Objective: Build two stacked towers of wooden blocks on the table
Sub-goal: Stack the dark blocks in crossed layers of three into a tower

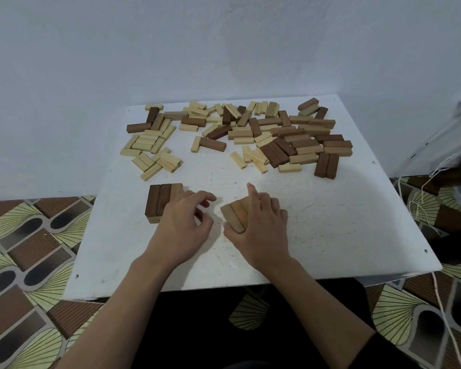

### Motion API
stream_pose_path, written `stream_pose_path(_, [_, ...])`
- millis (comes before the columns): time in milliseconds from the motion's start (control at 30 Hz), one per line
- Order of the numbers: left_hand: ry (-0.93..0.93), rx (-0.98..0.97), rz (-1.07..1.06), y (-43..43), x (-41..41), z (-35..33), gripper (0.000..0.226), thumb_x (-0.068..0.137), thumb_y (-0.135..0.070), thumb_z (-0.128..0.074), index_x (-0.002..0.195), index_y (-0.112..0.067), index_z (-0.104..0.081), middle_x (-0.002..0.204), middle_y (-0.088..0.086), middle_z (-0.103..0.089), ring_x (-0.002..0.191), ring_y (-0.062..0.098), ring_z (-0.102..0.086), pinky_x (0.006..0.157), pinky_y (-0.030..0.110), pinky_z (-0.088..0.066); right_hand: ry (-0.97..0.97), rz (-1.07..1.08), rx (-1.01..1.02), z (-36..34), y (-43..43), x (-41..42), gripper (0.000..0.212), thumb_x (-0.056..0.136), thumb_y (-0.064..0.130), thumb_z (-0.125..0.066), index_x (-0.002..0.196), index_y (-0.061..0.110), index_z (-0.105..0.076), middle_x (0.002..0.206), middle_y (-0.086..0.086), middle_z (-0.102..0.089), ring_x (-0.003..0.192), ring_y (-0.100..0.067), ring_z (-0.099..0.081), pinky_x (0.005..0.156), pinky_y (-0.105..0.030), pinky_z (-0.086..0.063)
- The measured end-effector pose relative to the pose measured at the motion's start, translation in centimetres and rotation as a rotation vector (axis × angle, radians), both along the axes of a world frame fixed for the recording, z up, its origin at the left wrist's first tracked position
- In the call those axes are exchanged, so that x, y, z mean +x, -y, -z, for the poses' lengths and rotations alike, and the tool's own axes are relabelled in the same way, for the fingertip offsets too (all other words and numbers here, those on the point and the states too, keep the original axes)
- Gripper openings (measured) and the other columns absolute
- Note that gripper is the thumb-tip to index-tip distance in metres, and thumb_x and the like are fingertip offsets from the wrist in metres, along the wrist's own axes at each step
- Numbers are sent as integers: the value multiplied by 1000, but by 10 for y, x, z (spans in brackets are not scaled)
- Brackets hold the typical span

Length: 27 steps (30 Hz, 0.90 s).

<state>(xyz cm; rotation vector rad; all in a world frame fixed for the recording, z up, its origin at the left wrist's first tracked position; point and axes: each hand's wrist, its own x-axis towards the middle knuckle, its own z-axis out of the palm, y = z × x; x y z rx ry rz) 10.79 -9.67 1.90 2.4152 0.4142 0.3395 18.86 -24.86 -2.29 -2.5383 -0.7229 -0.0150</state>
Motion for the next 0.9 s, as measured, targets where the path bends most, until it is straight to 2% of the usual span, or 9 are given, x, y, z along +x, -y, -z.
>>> stream_pose_path(200, [2, -22, -8, -1, -2, 5, 27, 93, -10, -61, 115, -22, -70, 97, -9, -65, 81, 3, -60, 69, 7, -43, -112, -137, 123, 5, 7, 6, 87, 83, 43, -68, 155, 21, -25, 136, 10, -51, 130, -12, -39, 105, -32, -21])
stream_pose_path(333, [16, -36, -11, 3, -7, 11, 30, 92, -11, -64, 120, -20, -67, 99, -7, -64, 82, 4, -61, 70, 10, -45, -244, -312, 121, -4, 16, 21, 86, 77, 35, -71, 151, 28, -28, 127, 22, -50, 122, -2, -39, 108, -37, -24])
stream_pose_path(500, [-7, -10, 10, 19, -16, 25, 44, 95, -23, -67, 138, -17, -58, 108, -8, -59, 82, 1, -59, 73, 4, -40, -308, -520, 55, -9, 21, 45, 91, 75, 34, -74, 153, 35, -27, 138, 23, -50, 132, 2, -34, 111, -39, -23])
stream_pose_path(633, [-23, 39, 33, 26, -26, 36, 51, 96, -34, -64, 142, -15, -53, 113, -11, -53, 89, 1, -55, 81, 4, -39, -312, -481, 97, -13, 35, 48, 84, 85, 37, -74, 156, 32, -28, 156, 14, -36, 143, 0, -23, 117, -33, -16])
stream_pose_path(700, [-36, 122, 40, 27, -31, 40, 55, 98, -41, -60, 145, -13, -50, 120, -5, -52, 103, 4, -51, 90, 15, -43, -254, -379, 110, -8, 46, 45, 73, 95, 43, -64, 157, 31, -27, 162, 14, -25, 147, 4, -13, 121, -30, -10])
stream_pose_path(733, [-40, 181, 40, 26, -32, 41, 57, 100, -44, -57, 145, -11, -49, 124, 0, -51, 109, 11, -50, 92, 23, -46, -225, -334, 84, -5, 50, 43, 70, 98, 49, -55, 158, 30, -24, 163, 16, -19, 147, 7, -6, 121, -27, -6])
stream_pose_path(800, [-69, 306, 40, 27, -33, 43, 57, 102, -48, -50, 143, -9, -48, 131, 8, -48, 115, 21, -47, 94, 33, -49, -189, -311, -25, 1, 57, 41, 73, 101, 61, -35, 160, 25, -13, 163, 19, -6, 147, 8, 8, 122, -24, 3])
stream_pose_path(900, [-152, 389, 22, 31, -32, 48, 59, 103, -49, -38, 144, -7, -46, 145, 14, -41, 123, 30, -46, 96, 45, -49, -145, -366, -218, 4, 58, 37, 75, 98, 66, -9, 159, 24, 6, 166, 12, 12, 149, 2, 22, 124, -32, 12])
